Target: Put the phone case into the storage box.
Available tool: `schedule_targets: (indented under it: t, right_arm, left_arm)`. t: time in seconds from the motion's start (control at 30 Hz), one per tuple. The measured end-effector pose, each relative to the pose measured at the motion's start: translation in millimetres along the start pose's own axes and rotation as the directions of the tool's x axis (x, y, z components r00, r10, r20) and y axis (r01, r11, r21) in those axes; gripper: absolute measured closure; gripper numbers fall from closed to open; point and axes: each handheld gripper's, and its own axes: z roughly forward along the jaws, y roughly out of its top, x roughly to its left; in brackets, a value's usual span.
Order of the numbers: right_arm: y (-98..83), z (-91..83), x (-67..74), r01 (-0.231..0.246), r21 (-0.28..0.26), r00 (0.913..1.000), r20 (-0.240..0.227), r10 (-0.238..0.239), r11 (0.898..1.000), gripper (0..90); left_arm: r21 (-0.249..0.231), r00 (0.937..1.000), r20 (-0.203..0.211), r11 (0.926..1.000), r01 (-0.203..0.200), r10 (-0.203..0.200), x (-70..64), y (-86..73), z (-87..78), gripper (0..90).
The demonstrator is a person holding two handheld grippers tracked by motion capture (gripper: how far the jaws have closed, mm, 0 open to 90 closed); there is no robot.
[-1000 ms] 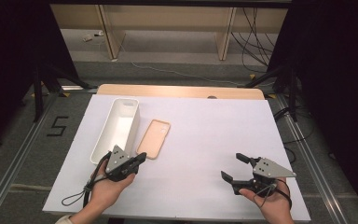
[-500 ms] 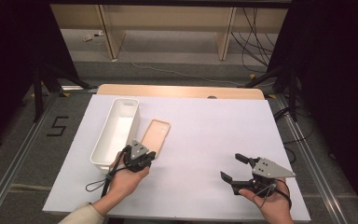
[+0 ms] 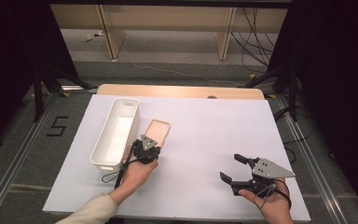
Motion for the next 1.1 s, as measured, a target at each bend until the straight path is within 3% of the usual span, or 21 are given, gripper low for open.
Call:
schedule_targets:
  t: [0.17,0.2,0.23,0.3,0.33,0.37,0.47,0.5,0.57,0.6,0.63,0.7,0.73,0.8,1.1]
  right_arm:
    - [0.0,0.3,0.6,-0.004,0.002,1.0000,-0.004,0.004,1.000,18.5]
    - [0.0,0.3,0.6,-0.002,0.002,1.0000,-0.004,0.002,1.000,18.5]
    - [0.0,0.3,0.7,-0.002,0.002,1.0000,-0.005,0.002,1.000,18.5]
    - [0.1,0.0,0.8,-0.001,0.000,1.0000,-0.005,0.001,1.000,18.6]
    - [0.2,0.0,0.8,-0.001,0.000,1.0000,-0.005,0.001,1.000,18.5]
    - [0.1,0.1,0.9,-0.001,0.000,1.0000,-0.006,0.001,1.000,18.6]
    - [0.1,0.3,1.2,-0.002,0.001,0.9999,-0.010,0.002,1.000,18.5]
    - [-0.2,0.9,1.4,0.003,-0.009,1.0000,-0.006,-0.003,1.000,18.5]
    - [0.4,0.5,1.8,-0.005,-0.010,0.9999,-0.009,0.005,1.000,18.6]
    - [0.3,0.4,1.8,-0.005,-0.010,0.9999,-0.010,0.005,1.000,18.5]
    - [0.2,0.0,1.8,-0.008,0.000,0.9999,-0.009,0.008,1.000,18.5]
    - [0.4,-0.1,1.7,-0.007,0.003,0.9999,-0.016,0.007,1.000,18.6]
    - [0.4,0.1,1.7,-0.003,0.001,0.9999,-0.016,0.003,1.000,18.5]
    - [0.6,0.3,1.8,0.002,-0.002,0.9999,-0.015,-0.002,1.000,18.5]
    - [0.4,0.2,2.4,-0.007,0.003,0.9998,-0.020,0.007,1.000,18.5]
  left_arm:
    - [0.017,0.9996,-0.022,0.9997,0.019,-0.018,0.5,-0.7,8.9,89.9]
    - [0.017,0.9987,-0.031,0.9990,0.041,-0.040,-0.3,-0.9,10.0,89.9]
    - [0.023,0.9993,-0.033,0.9995,0.021,-0.020,1.8,-0.3,10.2,89.9]
    - [0.030,0.9954,-0.053,0.9963,0.081,-0.079,-0.7,-0.8,11.1,89.9]
    - [0.041,0.9954,-0.060,0.9962,0.077,-0.075,0.5,-0.6,11.5,89.8]
    - [0.032,0.9935,-0.062,0.9947,0.098,-0.096,-0.4,-0.5,13.6,89.8]
    - [0.050,0.9945,-0.067,0.9952,0.084,-0.080,-0.1,0.2,16.1,89.8]
    - [0.029,0.9925,-0.073,0.9946,0.100,-0.097,-1.6,0.5,18.0,89.9]
    - [0.049,0.9934,-0.075,0.9947,0.091,-0.087,0.6,1.1,17.7,89.9]
    - [0.033,0.9915,-0.081,0.9940,0.105,-0.102,0.2,0.7,19.5,89.9]
    - [0.054,0.9925,-0.082,0.9939,0.096,-0.091,2.0,0.4,19.3,89.8]
    - [0.047,0.9905,-0.081,0.9922,0.116,-0.111,1.0,-1.0,22.2,89.8]
    - [0.065,0.9923,-0.079,0.9928,0.101,-0.095,1.9,-1.3,22.2,89.8]
    - [0.053,0.9903,-0.078,0.9914,0.120,-0.115,0.8,-1.5,24.0,89.8]
    - [0.069,0.9910,-0.082,0.9913,0.112,-0.106,3.0,1.0,25.8,89.8]
